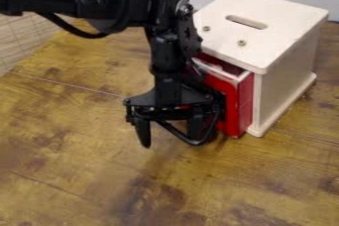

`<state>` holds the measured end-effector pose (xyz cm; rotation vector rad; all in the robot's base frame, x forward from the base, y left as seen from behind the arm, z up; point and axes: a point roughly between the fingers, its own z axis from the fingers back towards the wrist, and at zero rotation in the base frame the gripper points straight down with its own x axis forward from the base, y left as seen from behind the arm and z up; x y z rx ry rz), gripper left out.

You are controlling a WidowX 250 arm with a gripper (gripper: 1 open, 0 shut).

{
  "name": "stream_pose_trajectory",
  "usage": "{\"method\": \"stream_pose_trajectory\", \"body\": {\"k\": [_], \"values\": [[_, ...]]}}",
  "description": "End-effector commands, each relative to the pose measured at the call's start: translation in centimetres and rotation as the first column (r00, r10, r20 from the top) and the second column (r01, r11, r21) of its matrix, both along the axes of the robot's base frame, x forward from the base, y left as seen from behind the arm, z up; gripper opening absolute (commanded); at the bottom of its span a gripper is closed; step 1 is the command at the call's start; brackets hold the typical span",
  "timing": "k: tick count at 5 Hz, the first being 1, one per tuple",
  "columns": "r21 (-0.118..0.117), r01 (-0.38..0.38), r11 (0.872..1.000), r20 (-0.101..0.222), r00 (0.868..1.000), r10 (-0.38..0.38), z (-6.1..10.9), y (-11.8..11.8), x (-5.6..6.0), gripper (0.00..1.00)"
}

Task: Close the drawer

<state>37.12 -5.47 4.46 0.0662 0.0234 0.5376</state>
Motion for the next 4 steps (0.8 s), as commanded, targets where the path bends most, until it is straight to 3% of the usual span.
{"method": "stream_pose_trajectory", "body": {"k": [1,4], "values": [[-0.020,-0.018,1.000,0.099,0.995,0.020,3.29,-0.39,0.52,1.00],[-0.034,-0.098,0.995,0.098,0.990,0.101,3.83,-0.59,0.75,1.00]]}}
